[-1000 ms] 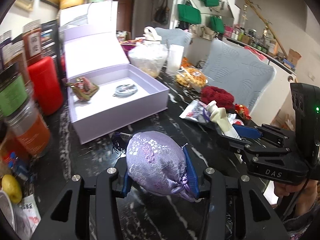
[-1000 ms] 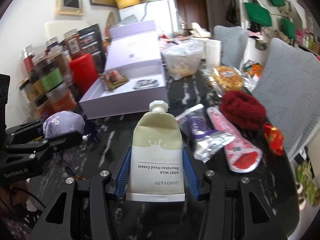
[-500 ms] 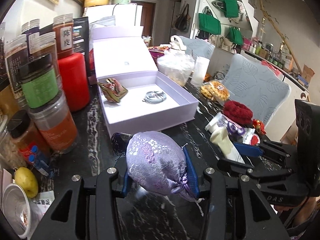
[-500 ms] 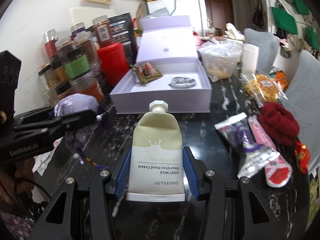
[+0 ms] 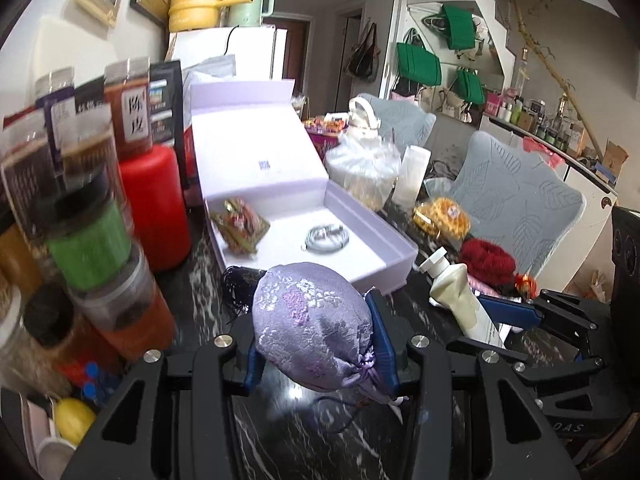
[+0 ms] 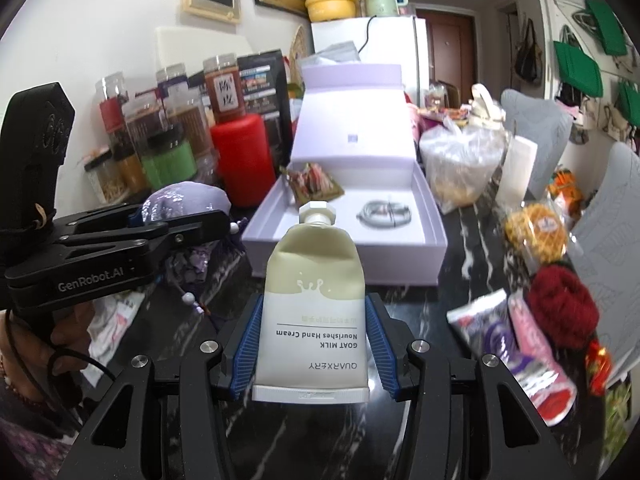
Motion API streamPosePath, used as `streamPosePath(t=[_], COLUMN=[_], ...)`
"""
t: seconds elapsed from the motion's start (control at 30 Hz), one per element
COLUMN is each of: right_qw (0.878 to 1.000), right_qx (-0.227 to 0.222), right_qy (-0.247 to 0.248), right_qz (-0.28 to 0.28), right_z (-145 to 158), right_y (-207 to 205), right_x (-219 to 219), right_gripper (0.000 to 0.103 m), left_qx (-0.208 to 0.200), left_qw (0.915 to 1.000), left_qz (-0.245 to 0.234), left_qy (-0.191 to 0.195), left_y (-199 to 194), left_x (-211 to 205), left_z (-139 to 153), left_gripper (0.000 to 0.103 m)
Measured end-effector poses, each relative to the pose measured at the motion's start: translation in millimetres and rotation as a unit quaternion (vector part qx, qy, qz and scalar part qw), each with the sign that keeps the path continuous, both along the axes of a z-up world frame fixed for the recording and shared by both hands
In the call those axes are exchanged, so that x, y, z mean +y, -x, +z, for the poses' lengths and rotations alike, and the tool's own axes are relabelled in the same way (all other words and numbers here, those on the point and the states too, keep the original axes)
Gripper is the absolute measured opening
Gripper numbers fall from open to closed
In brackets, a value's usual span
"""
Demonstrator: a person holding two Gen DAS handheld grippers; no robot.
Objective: Organize soft objects
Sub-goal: 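Carry the lavender pouch and cream tube over the open lavender box with both tools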
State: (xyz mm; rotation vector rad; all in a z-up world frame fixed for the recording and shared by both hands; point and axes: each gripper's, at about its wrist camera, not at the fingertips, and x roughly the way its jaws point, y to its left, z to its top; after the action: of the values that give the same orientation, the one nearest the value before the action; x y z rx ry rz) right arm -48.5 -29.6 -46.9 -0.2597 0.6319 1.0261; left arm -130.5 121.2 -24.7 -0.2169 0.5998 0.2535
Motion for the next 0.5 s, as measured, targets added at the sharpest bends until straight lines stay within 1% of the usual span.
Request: streamPosePath(t=[0.2,0.3,0.5], right_qw=[1.0,0.999,0.999], right_qx=[-0.019,-0.027,-0.037], right_qy=[-0.016,-0.02,-0.033], right_qz=[-0.005,-0.009,-0.015], right_z=[25.5,36.3,52.4], right_y=[-8.8,-15.2,-31.9], right_x=[6.6,10.0,14.4], right_gripper=[0.05,0.05,0.05], left_qx=[-0.013,-0.019,-0.034], left_qw=[0.9998,0.9993,0.9992], left_qz=[-0.002,-0.01,-0.011], left_qy=[0.018,0.031,0.017], left_y=[-20.6,-30.6,-48.2], left_x=[16.6,23.0,28.5], left_z=[17.9,25.5,43.7], left_gripper=[0.045,0.045,0.045])
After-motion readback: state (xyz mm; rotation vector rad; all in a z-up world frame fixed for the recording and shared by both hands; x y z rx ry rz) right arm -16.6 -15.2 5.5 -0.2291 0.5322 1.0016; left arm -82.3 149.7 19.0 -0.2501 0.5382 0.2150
